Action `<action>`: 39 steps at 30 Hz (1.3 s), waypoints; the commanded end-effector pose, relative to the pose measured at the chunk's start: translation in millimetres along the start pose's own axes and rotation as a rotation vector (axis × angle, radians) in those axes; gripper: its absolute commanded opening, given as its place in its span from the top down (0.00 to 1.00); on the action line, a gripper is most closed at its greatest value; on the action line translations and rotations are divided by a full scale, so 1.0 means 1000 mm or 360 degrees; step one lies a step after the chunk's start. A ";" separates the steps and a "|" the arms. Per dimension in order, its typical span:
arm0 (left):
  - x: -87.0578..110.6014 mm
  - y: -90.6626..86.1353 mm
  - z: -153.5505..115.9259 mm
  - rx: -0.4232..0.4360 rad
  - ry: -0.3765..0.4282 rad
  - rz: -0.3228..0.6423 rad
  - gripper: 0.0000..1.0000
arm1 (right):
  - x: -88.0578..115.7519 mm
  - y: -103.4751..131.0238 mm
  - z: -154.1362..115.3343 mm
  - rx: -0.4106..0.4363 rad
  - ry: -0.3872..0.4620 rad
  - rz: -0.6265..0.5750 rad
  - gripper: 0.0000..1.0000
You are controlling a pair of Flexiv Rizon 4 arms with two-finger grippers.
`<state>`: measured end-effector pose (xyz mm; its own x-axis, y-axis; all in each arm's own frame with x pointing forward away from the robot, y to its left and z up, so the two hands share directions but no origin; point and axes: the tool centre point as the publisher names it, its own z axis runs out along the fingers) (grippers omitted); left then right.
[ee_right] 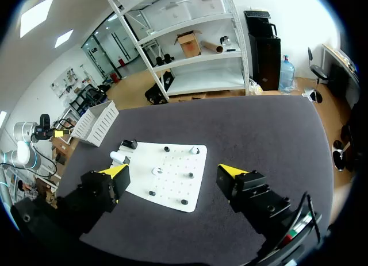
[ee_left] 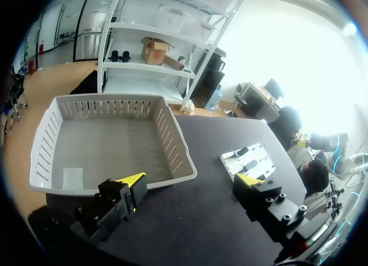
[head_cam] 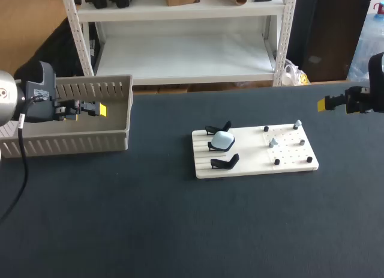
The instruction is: Pick up each earbud case from the left stands, insert the matching earbuds, close the lid, and place the case in the box.
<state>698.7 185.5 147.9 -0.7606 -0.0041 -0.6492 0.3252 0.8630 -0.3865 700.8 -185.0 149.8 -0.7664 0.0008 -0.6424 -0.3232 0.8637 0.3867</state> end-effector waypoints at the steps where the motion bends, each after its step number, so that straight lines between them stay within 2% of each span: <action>1: -0.002 -0.001 0.000 -0.0009 0.0011 -0.0001 0.00 | 0.000 0.000 0.000 0.0000 0.0001 -0.0001 0.00; 18: -0.002 -0.001 0.000 -0.0009 0.0011 -0.0001 0.00 | 0.000 0.000 0.000 0.0000 0.0001 -0.0001 0.00; 19: -0.004 -0.002 0.001 0.0034 0.0007 0.0006 0.00 | 0.000 0.000 0.000 0.0000 0.0001 -0.0001 0.00; 29: -0.029 -0.026 0.006 0.0237 -0.0022 0.0305 0.00 | 0.000 0.000 0.000 0.0000 0.0001 -0.0001 0.00; 34: -0.037 -0.045 0.014 0.0313 0.0006 0.0542 0.00 | 0.000 0.000 0.000 0.0000 0.0001 -0.0001 0.00; 37: -0.040 -0.058 0.020 0.0416 0.0028 0.0665 0.00 | 0.000 0.000 0.000 0.0000 0.0001 -0.0001 0.00; 39: -0.039 -0.070 0.026 0.0481 0.0034 0.0816 0.00 | 0.000 0.000 0.000 0.0000 0.0001 -0.0001 0.00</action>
<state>711.4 119.8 185.7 -0.5316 0.3488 -0.7718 0.7208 0.6648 -0.1961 700.8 -185.0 149.8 -0.7664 0.0008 -0.6423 -0.3231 0.8638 0.3866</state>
